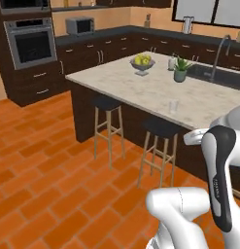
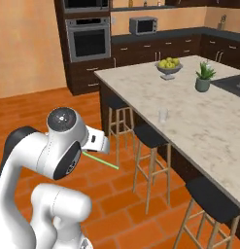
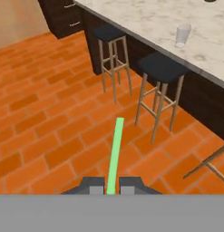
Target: Take a straw from the drawer in front and place it inside the glass cup on the dining counter.
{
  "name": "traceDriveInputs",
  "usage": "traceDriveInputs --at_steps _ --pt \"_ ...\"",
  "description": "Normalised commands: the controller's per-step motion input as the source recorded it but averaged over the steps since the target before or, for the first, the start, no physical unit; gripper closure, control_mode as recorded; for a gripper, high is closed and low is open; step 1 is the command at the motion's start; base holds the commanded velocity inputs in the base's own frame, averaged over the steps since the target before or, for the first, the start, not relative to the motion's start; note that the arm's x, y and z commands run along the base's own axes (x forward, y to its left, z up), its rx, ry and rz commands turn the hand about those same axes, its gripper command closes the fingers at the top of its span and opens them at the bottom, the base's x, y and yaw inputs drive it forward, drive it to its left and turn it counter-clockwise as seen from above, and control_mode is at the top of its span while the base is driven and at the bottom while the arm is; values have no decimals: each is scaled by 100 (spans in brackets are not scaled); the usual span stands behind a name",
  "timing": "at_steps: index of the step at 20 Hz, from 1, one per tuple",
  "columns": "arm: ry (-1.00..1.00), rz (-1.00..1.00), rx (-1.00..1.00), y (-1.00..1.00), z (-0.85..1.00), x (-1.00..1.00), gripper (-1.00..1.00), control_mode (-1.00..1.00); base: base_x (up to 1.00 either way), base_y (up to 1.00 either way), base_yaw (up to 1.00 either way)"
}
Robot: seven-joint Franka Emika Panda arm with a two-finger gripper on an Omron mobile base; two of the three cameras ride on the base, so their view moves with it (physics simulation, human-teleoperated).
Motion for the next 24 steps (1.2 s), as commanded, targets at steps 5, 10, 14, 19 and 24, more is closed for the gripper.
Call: traceDriveInputs --at_steps 5,10,14,19,24 --pt "0 0 0 0 0 0 100 100 100 80 -49" --pt "0 0 0 0 0 0 100 100 97 78 -49" --pt "0 0 0 0 0 0 100 100 95 68 -46" --pt "0 0 0 0 0 0 100 100 95 51 -40" --pt "0 0 0 0 0 0 100 100 84 25 -35"
